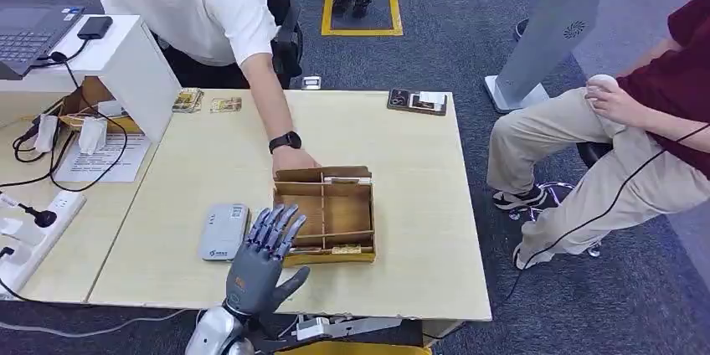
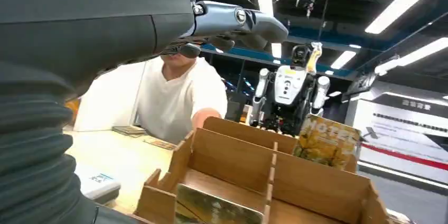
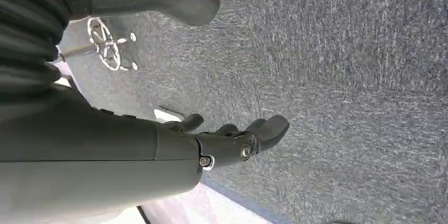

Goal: Pass the card to the sensor for recognition and then transmit it.

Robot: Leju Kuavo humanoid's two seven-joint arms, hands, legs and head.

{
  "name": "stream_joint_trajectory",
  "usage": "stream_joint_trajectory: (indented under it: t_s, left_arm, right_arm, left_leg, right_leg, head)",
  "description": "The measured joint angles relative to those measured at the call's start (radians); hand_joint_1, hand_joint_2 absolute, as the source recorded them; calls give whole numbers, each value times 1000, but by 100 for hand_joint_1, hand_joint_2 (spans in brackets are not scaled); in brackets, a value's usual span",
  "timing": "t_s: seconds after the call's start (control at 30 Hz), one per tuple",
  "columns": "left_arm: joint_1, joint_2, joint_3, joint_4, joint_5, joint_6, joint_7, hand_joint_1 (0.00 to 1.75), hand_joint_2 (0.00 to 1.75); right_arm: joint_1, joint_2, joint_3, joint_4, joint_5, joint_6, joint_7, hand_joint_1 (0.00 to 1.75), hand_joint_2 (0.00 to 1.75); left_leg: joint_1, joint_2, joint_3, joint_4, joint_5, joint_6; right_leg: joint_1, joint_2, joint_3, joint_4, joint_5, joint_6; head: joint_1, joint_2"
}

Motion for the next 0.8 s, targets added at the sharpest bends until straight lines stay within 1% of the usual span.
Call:
stream_joint_trajectory:
  t_s: [0.13, 0.2, 0.27, 0.4, 0.5, 0.7, 0.8]
  left_arm:
    - [3, -2, 15, -9, -2, 0, 0, 0, 175]
    - [4, -2, 16, -14, -14, 0, 15, 0, 175]
    - [5, -2, 18, -19, -31, 0, 49, 0, 175]
    - [6, 3, 17, -31, -74, 0, 142, 0, 175]
    - [6, 16, 4, -36, -98, 0, 205, 0, 175]
    - [6, 42, -37, -37, -108, 0, 250, 0, 175]
    - [6, 54, -51, -37, -109, 0, 259, 0, 175]
  right_arm:
    - [0, 0, 0, 0, -1, 0, 0, 0, 175]
    - [0, 0, 0, 0, -1, 0, 0, 0, 175]
    - [0, 0, 0, 0, -3, 0, -1, 0, 175]
    - [0, 0, 0, 0, -4, 1, -3, 0, 175]
    - [0, 0, 0, 0, -4, 2, -3, 0, 175]
    - [-1, 0, 1, 0, -4, 5, -5, 0, 175]
    - [-2, 0, 2, 0, -4, 5, -5, 0, 175]
  left_leg:
    - [0, 0, 0, 0, 0, 0]
    - [0, 0, 0, 0, 0, 0]
    - [0, 0, 0, 0, 0, 0]
    - [0, 0, 0, 0, 0, 0]
    - [0, 0, 0, 0, 0, 0]
    - [0, 0, 0, 0, 0, 0]
    - [0, 0, 0, 0, 0, 0]
  right_leg:
    - [0, 0, 0, 0, 0, 0]
    - [0, 0, 0, 0, 0, 0]
    - [0, 0, 0, 0, 0, 0]
    - [0, 0, 0, 0, 0, 0]
    - [0, 0, 0, 0, 0, 0]
    - [0, 0, 0, 0, 0, 0]
    - [0, 0, 0, 0, 0, 0]
  head:
    - [0, 0]
    - [0, 0]
    - [0, 0]
    - [0, 0]
    - [0, 0]
    - [0, 0]
    - [0, 0]
